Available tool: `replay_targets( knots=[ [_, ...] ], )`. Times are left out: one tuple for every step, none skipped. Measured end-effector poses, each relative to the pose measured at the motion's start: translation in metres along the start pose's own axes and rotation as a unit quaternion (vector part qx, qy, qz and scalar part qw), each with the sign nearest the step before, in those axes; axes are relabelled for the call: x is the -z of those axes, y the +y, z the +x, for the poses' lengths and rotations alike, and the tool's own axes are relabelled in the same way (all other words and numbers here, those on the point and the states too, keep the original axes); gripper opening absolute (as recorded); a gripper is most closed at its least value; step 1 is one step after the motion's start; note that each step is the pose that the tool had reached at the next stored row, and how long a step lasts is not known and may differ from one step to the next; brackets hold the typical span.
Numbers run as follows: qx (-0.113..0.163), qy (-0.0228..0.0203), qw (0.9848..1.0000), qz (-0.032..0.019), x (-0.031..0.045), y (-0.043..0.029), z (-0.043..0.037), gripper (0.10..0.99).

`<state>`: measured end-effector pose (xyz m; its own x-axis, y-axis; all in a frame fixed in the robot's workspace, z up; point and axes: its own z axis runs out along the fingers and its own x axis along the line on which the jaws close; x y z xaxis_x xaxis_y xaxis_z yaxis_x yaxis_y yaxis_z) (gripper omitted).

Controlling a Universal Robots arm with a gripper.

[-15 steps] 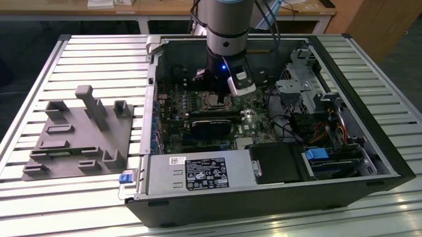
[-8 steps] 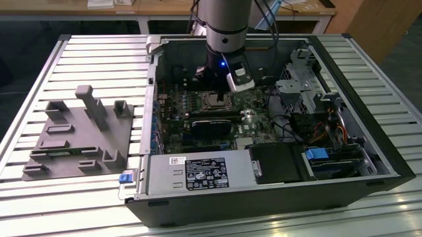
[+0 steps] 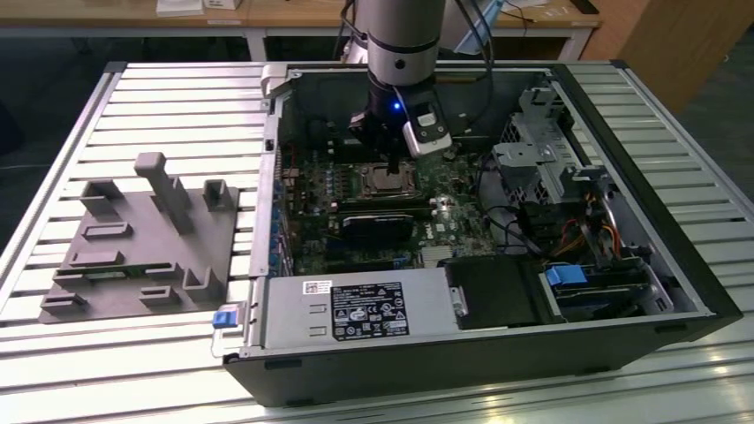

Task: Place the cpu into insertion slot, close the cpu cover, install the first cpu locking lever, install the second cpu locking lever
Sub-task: 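Install the second cpu locking lever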

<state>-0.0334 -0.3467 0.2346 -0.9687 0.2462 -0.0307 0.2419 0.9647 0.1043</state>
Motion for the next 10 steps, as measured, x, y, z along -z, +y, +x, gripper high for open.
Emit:
replay_targets(
  knots=[
    [0.0, 0.0, 1.0, 0.0002, -0.0001, 0.0006, 0.0001, 0.102],
    [0.0, -0.0001, 1.0, 0.0002, -0.0001, 0.0009, 0.0002, 0.102],
    [0.0, -0.0001, 1.0, 0.0002, -0.0001, 0.0009, 0.0001, 0.102],
    [0.0, -0.0001, 1.0, 0.0002, -0.0001, 0.0009, 0.0002, 0.102],
    [0.0, -0.0001, 1.0, 0.0002, -0.0001, 0.0009, 0.0002, 0.102],
    [0.0, -0.0001, 1.0, 0.0003, -0.0001, 0.001, 0.0002, 0.102],
    [0.0, -0.0001, 1.0, 0.0002, -0.0001, 0.0011, 0.0002, 0.102],
    [0.0, -0.0001, 1.0, 0.0002, -0.0001, 0.0012, 0.0003, 0.102],
    [0.0, -0.0001, 1.0, 0.0002, -0.0001, 0.0012, 0.0003, 0.102],
    [0.0, -0.0001, 1.0, 0.0002, -0.0001, 0.0013, 0.0003, 0.102]
  ],
)
